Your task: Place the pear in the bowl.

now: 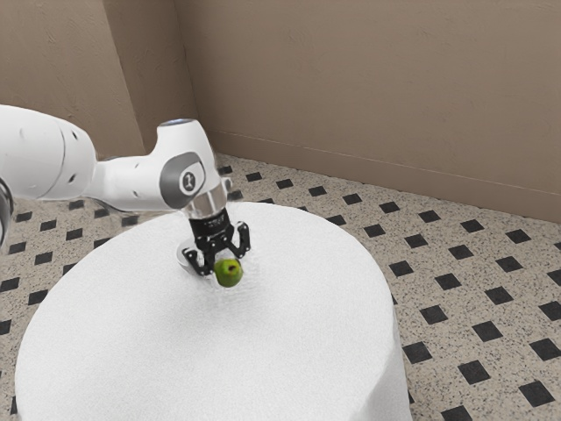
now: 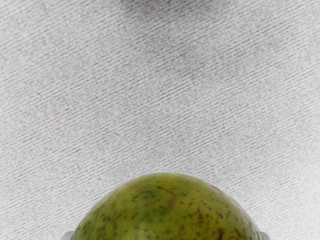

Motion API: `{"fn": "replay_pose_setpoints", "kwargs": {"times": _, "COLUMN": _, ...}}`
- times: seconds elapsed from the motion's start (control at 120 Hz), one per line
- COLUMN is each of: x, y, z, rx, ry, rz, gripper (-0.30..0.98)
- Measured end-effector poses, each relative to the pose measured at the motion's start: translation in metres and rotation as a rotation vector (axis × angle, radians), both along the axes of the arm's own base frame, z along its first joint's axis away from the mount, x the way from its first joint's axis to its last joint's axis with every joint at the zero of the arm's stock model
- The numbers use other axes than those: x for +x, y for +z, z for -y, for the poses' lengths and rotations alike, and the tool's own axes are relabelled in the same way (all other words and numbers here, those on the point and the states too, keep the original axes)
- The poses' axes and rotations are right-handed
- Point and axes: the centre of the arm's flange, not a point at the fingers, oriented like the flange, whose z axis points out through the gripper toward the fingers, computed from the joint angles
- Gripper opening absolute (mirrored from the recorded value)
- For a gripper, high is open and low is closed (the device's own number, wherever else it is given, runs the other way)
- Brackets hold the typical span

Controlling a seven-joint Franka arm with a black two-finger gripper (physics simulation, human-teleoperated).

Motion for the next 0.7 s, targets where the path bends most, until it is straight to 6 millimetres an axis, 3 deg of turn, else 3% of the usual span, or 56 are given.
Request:
{"fn": "replay_pose_setpoints", "kwargs": {"times": 0.117, "x": 0.014, "y": 0.028, "z": -0.047, "rx": 0.032, "ry": 0.060, "rz": 0.039, "gripper": 0.30}}
{"fn": "replay_pose_setpoints", "kwargs": {"times": 0.233, "x": 0.028, "y": 0.052, "z": -0.071, "rx": 0.054, "ry": 0.079, "rz": 0.072, "gripper": 0.28}}
{"fn": "replay_pose_setpoints", "kwargs": {"times": 0.525, "x": 0.024, "y": 0.039, "z": -0.109, "rx": 0.062, "ry": 0.122, "rz": 0.028, "gripper": 0.26}}
{"fn": "replay_pose_setpoints", "kwargs": {"times": 0.7, "x": 0.043, "y": 0.029, "z": -0.107, "rx": 0.064, "ry": 0.111, "rz": 0.029, "gripper": 0.24}}
